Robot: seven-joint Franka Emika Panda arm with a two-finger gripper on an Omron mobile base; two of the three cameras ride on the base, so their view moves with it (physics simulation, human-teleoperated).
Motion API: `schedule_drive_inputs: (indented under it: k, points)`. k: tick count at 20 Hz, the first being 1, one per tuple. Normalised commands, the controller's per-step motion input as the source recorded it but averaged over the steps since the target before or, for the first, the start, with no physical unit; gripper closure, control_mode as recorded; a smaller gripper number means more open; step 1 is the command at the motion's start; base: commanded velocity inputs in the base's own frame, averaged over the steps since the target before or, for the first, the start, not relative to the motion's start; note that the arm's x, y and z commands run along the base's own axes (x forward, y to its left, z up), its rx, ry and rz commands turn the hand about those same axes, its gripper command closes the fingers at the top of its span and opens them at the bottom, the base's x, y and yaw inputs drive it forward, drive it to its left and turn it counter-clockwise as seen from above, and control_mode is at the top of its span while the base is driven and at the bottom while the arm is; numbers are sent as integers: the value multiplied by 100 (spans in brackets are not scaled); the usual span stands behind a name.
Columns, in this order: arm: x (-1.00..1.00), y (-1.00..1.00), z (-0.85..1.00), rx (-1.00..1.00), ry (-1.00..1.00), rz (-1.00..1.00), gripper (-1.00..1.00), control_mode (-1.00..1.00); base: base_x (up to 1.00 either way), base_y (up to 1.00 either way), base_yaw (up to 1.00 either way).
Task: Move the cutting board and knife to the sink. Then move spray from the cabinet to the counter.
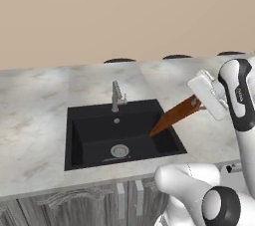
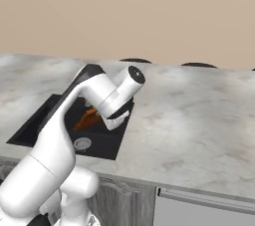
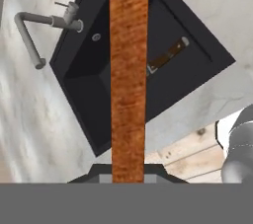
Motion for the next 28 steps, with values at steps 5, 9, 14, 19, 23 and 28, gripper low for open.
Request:
schedule_drive_inputs:
  k: [5, 9, 14, 19, 23, 28]
  points:
    - [23, 81, -15, 0, 0, -16, 100, -100, 0, 0, 0]
    - [29, 73, -25, -3, 2, -15, 100, -100, 0, 0, 0]
    - [34, 31, -27, -5, 9, -7, 100, -100, 0, 0, 0]
    - [38, 23, -31, 0, 15, -3, 100, -100, 0, 0, 0]
    - [39, 24, -36, 0, 17, -1, 100, -100, 0, 0, 0]
    - [33, 20, -40, 0, 9, -1, 100, -100, 0, 0, 0]
